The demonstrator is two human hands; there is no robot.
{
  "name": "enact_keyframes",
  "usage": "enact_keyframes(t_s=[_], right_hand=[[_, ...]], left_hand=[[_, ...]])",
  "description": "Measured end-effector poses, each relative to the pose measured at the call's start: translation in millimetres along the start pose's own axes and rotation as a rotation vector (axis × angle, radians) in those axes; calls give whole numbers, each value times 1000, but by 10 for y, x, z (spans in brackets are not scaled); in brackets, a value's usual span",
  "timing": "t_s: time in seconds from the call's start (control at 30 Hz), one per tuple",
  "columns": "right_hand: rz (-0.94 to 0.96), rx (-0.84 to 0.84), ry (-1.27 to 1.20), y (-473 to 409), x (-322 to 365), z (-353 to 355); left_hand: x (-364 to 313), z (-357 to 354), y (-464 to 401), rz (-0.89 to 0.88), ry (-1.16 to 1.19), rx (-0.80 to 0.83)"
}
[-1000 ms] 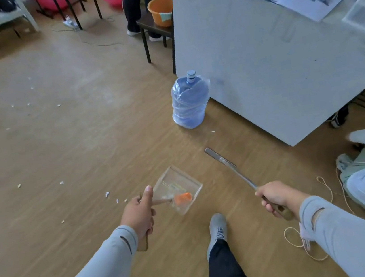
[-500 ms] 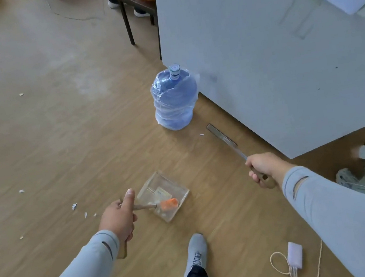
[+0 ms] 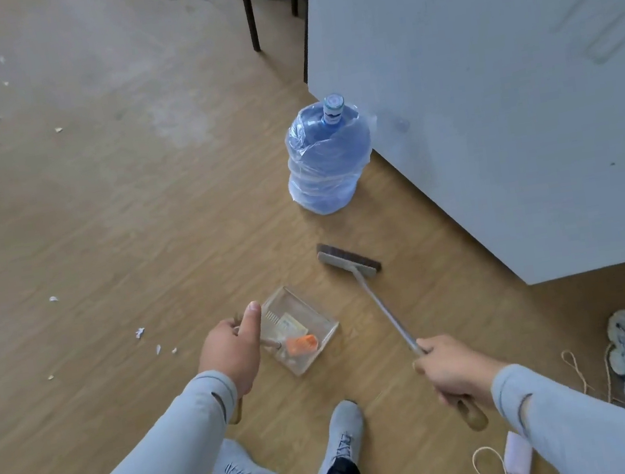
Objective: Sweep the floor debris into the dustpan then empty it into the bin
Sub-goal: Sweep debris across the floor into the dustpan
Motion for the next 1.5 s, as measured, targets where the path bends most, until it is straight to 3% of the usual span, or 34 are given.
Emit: enact_keyframes(t_s=[0.17,0.27,0.43,0.57,0.8,1.03,1.23,1.5], right_hand=[[-106,106,-240,504,-280,757],[-91,75,-268,629,-270,920],[3,-49,-118,392,95,565],[45,40,20,371,264,8],[-87,207,-174,779,0,347],[-23,85,-178,885,123,471],[-9,-50,-95,284,310,95],[-75,100,44,444,242,-591]], left_hand=[[-62,18,3,-10,32,9],[-53,-6,-1,-31,23,6],[-41,-22,-16,-36,8,3],[-25,-37,-22,-41,6,-12],[23,-24,-11,-31,19,12],[309,152,299,-1,54,28],[678,574,488,43,123,-71],[1194,780,568,111,95,-68]])
Point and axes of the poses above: each hand's wrist, its own y-axis away from the middle knuckle, its own z-axis out of the back of the hand, x = y × z, the point moved 5 cm from there along -y, towards the middle knuckle, and after that the axes turned 3 degrees about x, right-handed, at the moved point
